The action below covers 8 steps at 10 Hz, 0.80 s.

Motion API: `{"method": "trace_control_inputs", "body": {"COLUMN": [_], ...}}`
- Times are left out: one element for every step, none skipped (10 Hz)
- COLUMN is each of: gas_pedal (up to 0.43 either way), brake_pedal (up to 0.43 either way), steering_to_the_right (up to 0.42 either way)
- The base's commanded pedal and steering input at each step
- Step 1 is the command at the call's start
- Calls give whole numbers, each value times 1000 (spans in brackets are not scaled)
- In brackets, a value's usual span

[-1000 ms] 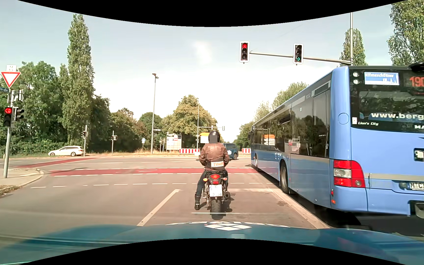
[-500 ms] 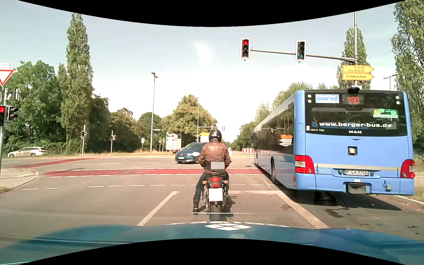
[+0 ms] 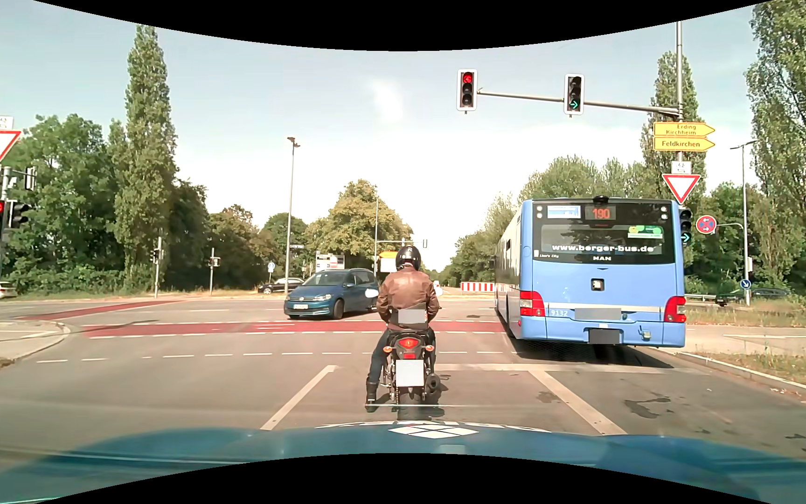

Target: Follow the waypoints while adhering to traffic rules and regulations

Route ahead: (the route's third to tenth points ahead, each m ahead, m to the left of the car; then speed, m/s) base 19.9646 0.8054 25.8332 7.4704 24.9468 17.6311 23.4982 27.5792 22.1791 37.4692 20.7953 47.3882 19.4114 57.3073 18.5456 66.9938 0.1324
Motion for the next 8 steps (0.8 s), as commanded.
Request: {"method": "trace_control_inputs", "body": {"gas_pedal": [0, 0, 0, 0, 0, 0, 0, 0], "brake_pedal": [183, 226, 232, 244, 250, 250, 250, 287], "steering_to_the_right": [1, 1, 1, 1, 1, 1, 0, 1]}}
